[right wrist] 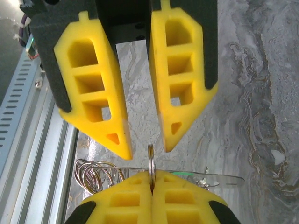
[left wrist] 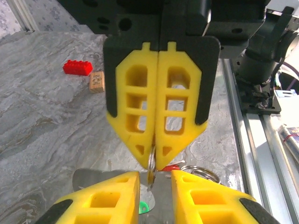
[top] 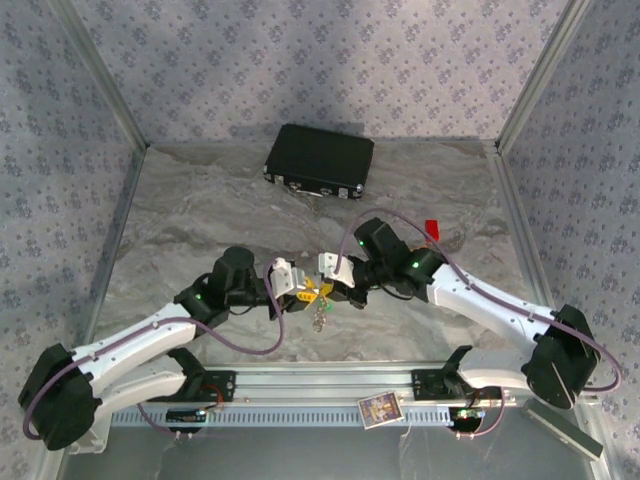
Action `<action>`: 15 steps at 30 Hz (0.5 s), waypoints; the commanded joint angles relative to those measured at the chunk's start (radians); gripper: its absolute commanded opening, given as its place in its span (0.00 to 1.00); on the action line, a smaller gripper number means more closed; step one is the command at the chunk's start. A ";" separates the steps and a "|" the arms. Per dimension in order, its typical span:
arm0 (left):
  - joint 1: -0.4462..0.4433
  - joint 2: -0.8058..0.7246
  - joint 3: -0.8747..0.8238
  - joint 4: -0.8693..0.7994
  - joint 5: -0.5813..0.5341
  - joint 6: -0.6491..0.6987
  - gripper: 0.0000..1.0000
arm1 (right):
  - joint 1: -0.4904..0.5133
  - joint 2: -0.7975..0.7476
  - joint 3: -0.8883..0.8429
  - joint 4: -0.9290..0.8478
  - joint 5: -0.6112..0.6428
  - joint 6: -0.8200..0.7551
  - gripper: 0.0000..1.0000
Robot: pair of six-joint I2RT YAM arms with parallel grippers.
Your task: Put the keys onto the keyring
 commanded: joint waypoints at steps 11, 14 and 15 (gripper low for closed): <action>-0.011 0.009 0.064 -0.079 0.007 0.058 0.01 | 0.056 0.038 0.131 -0.146 0.066 -0.106 0.00; -0.011 0.002 0.055 -0.071 0.006 0.053 0.00 | 0.042 0.004 0.096 -0.098 0.029 -0.082 0.01; -0.011 -0.002 0.048 -0.061 0.006 0.048 0.00 | 0.031 -0.007 0.075 -0.076 0.018 -0.067 0.07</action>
